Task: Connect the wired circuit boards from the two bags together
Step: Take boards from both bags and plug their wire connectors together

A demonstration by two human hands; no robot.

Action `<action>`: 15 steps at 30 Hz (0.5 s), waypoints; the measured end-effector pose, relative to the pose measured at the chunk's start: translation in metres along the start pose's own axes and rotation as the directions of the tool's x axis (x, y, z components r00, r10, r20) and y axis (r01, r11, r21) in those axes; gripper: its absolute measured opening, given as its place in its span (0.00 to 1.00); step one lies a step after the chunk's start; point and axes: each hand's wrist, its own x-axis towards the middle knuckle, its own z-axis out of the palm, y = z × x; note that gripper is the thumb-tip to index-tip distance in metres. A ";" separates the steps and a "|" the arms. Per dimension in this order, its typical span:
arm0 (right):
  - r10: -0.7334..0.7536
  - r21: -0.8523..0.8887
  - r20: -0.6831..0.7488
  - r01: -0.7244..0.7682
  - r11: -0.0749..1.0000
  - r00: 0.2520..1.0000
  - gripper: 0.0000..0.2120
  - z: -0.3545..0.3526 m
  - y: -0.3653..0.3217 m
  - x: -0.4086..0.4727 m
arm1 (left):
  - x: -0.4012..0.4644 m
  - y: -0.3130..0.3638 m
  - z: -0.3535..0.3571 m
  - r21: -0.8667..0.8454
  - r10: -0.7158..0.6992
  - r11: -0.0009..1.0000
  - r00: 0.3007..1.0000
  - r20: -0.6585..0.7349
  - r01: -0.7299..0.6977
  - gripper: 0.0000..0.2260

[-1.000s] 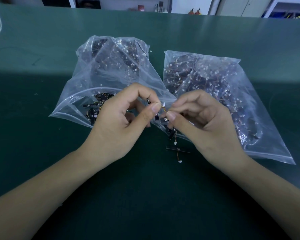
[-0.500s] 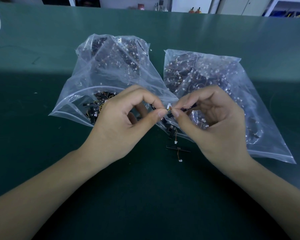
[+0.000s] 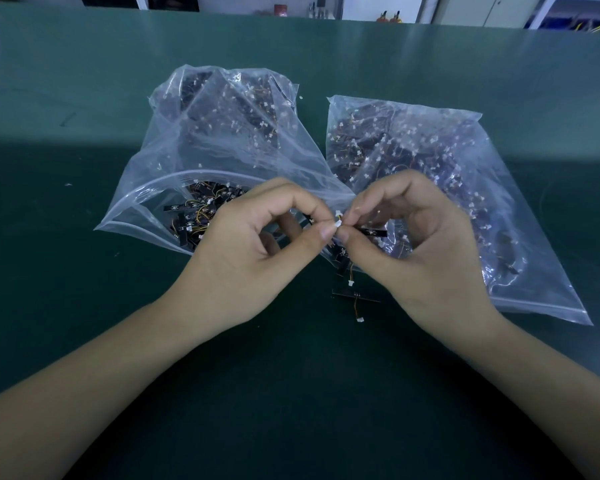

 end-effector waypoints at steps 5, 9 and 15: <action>0.080 0.086 0.070 -0.086 0.993 0.994 0.13 0.000 -0.003 0.002 | 0.000 -0.003 0.000 0.063 0.043 0.997 0.999 0.010 -0.044 0.02; 0.110 0.132 0.084 -0.121 0.984 0.990 0.14 0.000 -0.004 0.003 | -0.001 -0.004 0.000 0.045 0.041 0.998 0.999 0.004 -0.041 0.03; 0.123 0.101 0.101 -0.133 0.986 0.987 0.13 -0.001 -0.003 0.003 | 0.001 -0.003 -0.004 0.252 0.193 0.949 0.981 0.012 -0.190 0.01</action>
